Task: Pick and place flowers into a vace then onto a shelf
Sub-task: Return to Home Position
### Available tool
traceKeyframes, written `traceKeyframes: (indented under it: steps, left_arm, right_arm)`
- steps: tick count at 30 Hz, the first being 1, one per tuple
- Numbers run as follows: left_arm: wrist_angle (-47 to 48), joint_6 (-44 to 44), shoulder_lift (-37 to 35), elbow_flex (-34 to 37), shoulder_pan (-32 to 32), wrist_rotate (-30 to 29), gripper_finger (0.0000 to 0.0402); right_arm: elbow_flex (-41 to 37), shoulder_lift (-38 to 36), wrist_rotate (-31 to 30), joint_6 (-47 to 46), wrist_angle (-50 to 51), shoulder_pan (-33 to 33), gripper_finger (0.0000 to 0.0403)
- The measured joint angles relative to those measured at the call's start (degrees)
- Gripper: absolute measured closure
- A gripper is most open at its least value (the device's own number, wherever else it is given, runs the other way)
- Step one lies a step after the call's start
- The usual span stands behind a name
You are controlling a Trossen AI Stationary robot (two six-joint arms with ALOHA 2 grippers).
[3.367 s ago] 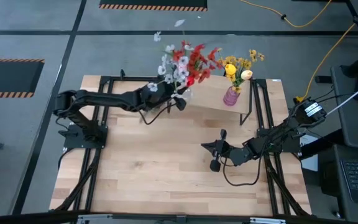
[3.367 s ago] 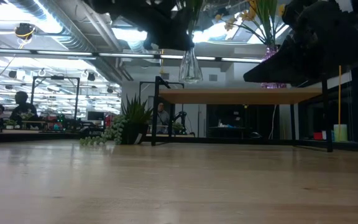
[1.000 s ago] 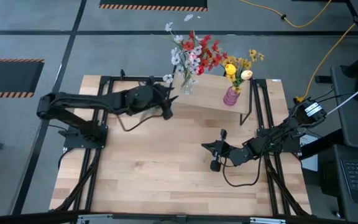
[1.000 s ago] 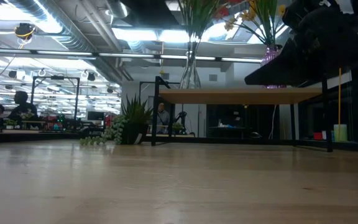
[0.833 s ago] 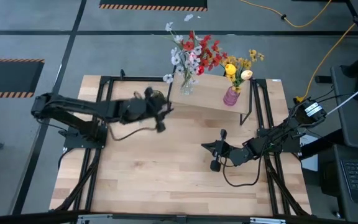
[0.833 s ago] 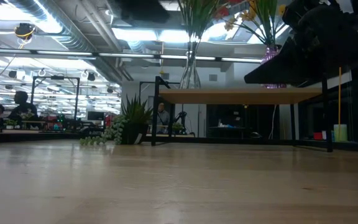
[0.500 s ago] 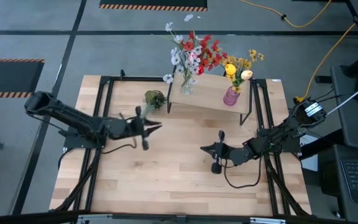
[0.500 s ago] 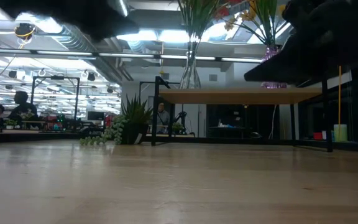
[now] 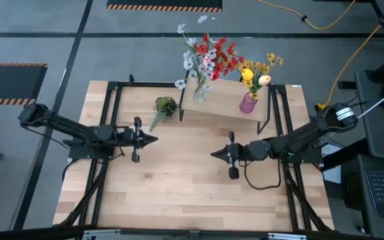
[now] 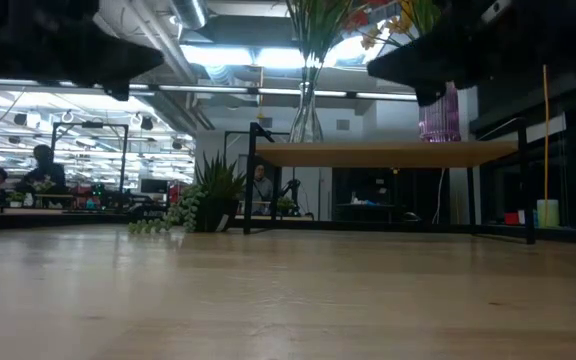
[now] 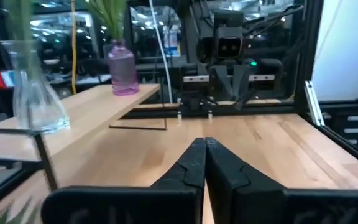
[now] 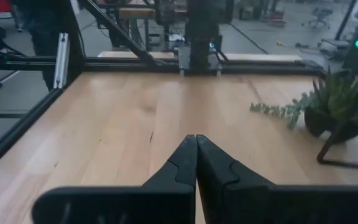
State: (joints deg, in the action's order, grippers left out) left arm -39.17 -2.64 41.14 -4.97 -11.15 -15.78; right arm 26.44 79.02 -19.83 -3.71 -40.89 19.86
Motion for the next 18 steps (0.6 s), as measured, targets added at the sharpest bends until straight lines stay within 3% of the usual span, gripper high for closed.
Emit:
traceKeyframes:
  steps: [5,13,18]
  left_arm:
    - [1.7,-0.6,-7.4,4.5,1.0,0.3,0.0400]
    - [10.1,-3.1,-16.5,4.5,1.2,0.1,0.0400]
    - [15.8,-4.8,-22.2,4.5,1.2,0.1,0.0399]
  right_arm:
    - [0.0,-5.2,3.5,2.8,3.4,-3.8,0.0397]
    - [0.0,-18.4,9.0,5.7,15.8,-8.6,0.0397]
    - [0.0,-27.2,9.1,7.5,24.5,-9.8,0.0397]
